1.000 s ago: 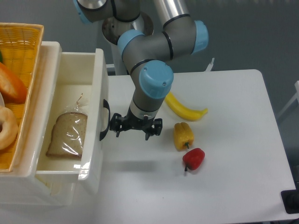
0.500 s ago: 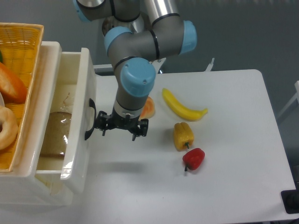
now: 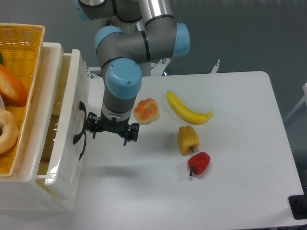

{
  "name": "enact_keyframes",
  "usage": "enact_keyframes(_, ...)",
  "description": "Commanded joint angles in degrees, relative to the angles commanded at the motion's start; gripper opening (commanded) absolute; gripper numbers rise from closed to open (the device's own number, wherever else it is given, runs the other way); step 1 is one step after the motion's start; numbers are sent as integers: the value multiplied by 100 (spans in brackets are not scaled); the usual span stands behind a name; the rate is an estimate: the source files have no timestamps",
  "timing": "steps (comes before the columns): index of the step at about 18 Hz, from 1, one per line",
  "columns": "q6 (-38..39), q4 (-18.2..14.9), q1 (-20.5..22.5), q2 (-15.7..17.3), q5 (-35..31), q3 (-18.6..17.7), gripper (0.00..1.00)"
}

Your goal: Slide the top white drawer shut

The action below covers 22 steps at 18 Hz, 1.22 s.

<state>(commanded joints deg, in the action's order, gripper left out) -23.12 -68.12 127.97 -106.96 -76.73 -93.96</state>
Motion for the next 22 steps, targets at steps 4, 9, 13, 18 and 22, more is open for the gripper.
enact_keyframes(4,-18,9,-18,9,0,9,100)
enact_keyframes(9,-53,18,-18,9,0,44,100)
enact_keyframes(13,-508,53,297,-61,-114,237,100)
enact_keyframes(18,-1993,44,1035,-53,-378,272,100)
enact_keyframes(22,-3037,9,1615,-17,-387,439,100)
